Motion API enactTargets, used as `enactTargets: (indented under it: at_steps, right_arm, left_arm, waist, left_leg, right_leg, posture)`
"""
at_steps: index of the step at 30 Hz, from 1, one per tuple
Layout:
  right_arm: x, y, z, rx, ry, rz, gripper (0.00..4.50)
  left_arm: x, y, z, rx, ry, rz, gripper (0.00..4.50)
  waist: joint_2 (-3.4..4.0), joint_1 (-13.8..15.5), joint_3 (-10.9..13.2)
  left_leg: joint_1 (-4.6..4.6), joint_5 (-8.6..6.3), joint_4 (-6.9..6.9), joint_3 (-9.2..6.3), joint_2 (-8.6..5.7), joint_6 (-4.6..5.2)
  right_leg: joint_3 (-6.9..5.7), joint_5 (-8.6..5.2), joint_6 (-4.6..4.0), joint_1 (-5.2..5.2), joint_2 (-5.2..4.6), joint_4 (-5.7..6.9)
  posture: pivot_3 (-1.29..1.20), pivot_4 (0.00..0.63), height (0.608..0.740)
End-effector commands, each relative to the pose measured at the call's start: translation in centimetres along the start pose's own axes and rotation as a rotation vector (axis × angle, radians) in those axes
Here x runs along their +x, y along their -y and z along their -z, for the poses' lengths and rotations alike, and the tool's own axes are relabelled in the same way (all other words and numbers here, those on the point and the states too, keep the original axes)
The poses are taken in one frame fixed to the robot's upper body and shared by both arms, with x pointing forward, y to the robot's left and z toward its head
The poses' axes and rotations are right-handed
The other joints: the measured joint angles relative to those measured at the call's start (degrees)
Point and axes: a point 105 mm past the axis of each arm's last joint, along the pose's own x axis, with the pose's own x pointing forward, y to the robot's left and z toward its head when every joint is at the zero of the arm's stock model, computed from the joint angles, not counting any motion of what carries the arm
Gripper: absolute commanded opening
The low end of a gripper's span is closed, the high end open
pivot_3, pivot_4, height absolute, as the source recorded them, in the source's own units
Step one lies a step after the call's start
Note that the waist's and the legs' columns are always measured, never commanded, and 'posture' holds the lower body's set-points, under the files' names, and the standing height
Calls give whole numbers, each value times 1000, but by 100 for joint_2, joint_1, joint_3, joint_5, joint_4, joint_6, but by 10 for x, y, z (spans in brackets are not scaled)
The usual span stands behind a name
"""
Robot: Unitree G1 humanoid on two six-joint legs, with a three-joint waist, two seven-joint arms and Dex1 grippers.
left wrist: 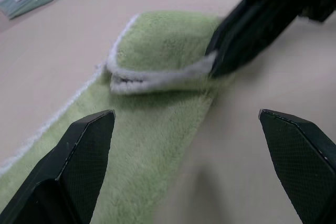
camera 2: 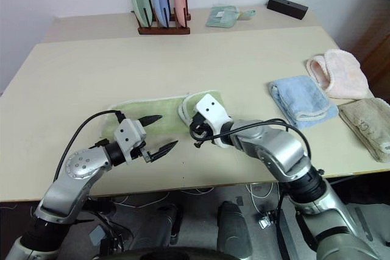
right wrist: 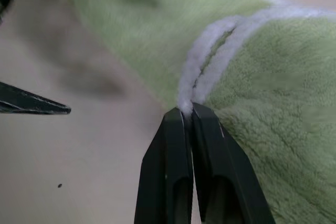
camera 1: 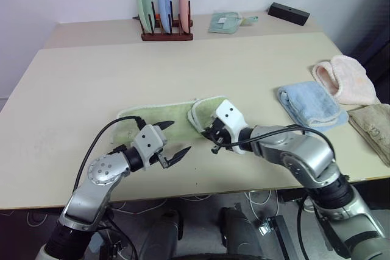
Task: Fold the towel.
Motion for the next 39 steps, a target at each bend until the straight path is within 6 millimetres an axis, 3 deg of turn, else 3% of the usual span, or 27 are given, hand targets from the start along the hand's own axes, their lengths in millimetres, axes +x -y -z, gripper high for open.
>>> enactTargets:
  at_steps: [1, 14, 17, 22, 25, 28, 31, 33, 37, 39]
  right_arm:
    - [4, -2, -11, -38, 52, -2, 45]
    - [14, -4, -23, -50, 100, -10, 45]
    - [6, -10, -27, -60, 131, -68, 954]
    - [-22, 4, -36, -129, 202, -60, 3353]
    - [-41, 16, -46, -141, 265, -38, 3353]
    - [-42, 36, -53, -93, 313, 26, 2338]
    - [-29, 47, -48, -130, 296, 68, 803]
    - [-15, 48, -46, -120, 306, 62, 34]
    - [12, 51, -39, -97, 322, 52, 34]
    - [28, 49, -19, -107, 259, 28, 34]
  left_arm:
    - [-3, 0, -10, 36, 34, -16, 4500]
    - [-2, 2, -10, 35, 32, 1, 4500]
    - [-3, 0, -10, 39, 29, -3, 4500]
    - [-9, -4, -7, 26, 15, -43, 4500]
    - [-16, -8, -5, -8, 10, -93, 4500]
    - [-23, -10, -2, -52, 8, -144, 4500]
    - [-28, -9, 3, -98, 1, -193, 4500]
    - [-31, -8, 6, -137, 1, -228, 4500]
    - [-38, -4, 10, -202, -3, -281, 4500]
    - [-43, -3, 13, -227, -18, -319, 4500]
  waist:
    - [0, -1, 0]
    - [0, -6, 0]
    - [0, -7, 0]
    - [0, 6, -1]
    - [-1, -3, 0]
    - [-3, -30, -1]
    - [-3, -12, -2]
    - [-5, -15, -2]
    - [-4, -19, -2]
    - [-5, -14, -2]
  left_leg:
    - [0, 0, -1, -1, 0, 0]
    - [2, 0, -3, -1, -2, 0]
    - [2, 0, -2, -1, -2, 0]
    - [1, 0, 1, 0, -3, 0]
    - [1, 0, 0, 0, -2, 0]
    - [6, 0, -5, 2, 0, 0]
    - [7, 0, -5, 3, 0, 0]
    - [6, 0, -3, 4, -1, 0]
    - [7, 0, -4, 4, -1, -1]
    - [7, 0, -3, 4, -1, -1]
  right_leg:
    - [0, 0, 0, 0, 0, 0]
    - [0, 1, 0, -1, 2, 0]
    - [0, 1, 0, -1, 2, 0]
    - [0, 2, 0, 0, 1, 0]
    - [0, 1, 1, 0, 1, 0]
    - [0, 3, -1, 0, 6, 1]
    - [0, 4, -3, 0, 8, 2]
    - [0, 4, -4, 0, 7, 1]
    - [0, 5, -4, 0, 7, 2]
    - [1, 5, -5, 0, 7, 3]
  posture:
    - [0, 150, 736]
    - [0, 150, 736]
    - [0, 150, 736]
    - [0, 150, 736]
    - [0, 150, 736]
    - [0, 150, 736]
    - [0, 150, 736]
    - [0, 150, 736]
    - [0, 150, 736]
    - [0, 150, 736]
